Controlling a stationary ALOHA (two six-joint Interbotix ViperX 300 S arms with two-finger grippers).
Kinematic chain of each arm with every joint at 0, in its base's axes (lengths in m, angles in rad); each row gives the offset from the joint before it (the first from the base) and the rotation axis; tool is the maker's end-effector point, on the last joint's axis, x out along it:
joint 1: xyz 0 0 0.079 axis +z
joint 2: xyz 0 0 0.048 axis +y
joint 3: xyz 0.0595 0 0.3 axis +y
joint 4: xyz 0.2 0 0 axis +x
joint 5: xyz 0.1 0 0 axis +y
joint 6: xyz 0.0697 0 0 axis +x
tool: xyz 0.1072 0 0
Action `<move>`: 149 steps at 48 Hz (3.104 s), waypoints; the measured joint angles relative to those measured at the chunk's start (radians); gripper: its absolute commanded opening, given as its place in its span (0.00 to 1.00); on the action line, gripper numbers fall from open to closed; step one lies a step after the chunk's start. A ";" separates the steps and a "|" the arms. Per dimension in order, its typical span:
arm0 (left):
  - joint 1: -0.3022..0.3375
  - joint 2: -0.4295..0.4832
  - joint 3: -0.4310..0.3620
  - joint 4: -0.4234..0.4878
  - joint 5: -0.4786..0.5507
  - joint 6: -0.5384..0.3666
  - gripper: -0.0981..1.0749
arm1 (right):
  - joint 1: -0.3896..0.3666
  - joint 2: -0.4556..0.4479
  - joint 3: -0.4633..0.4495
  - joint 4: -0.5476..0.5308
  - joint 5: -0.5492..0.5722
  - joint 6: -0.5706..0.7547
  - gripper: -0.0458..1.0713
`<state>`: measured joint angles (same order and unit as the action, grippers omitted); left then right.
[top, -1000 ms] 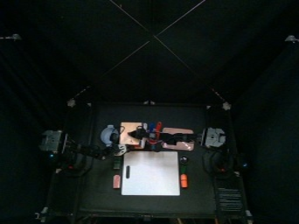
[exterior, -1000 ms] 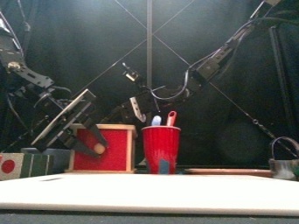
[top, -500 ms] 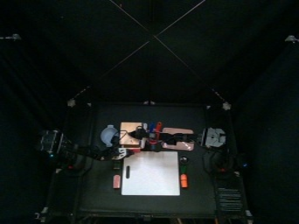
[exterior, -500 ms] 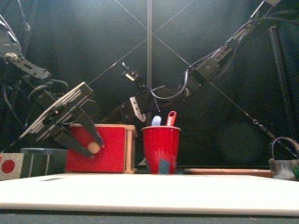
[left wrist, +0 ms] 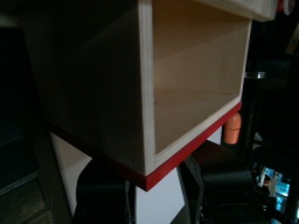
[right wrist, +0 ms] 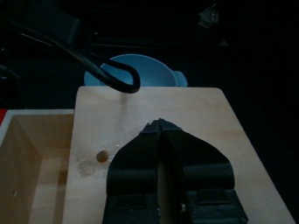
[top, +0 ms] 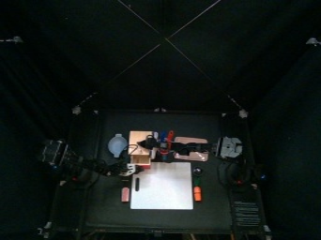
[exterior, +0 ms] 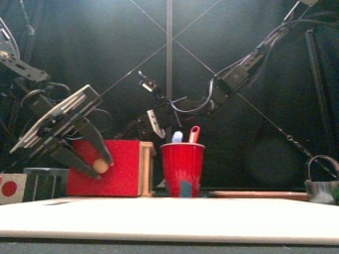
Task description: Open drawer
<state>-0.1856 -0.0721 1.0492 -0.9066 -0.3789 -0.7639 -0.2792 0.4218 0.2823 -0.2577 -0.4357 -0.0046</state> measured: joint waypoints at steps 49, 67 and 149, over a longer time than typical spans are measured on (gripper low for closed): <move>-0.121 0.084 -0.035 -0.156 -0.146 0.149 0.49 | 0.002 -0.003 -0.002 0.000 0.011 0.000 0.05; -0.158 0.083 -0.060 -0.215 -0.146 0.207 0.49 | 0.003 -0.003 -0.002 0.002 0.012 -0.002 0.05; -0.169 0.023 -0.060 -0.199 -0.109 0.227 0.94 | 0.002 -0.005 -0.002 -0.002 0.014 0.000 0.05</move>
<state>-0.3543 -0.0491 0.9894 -1.1060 -0.4878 -0.5369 -0.2777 0.4172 0.2807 -0.2592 -0.4218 -0.0046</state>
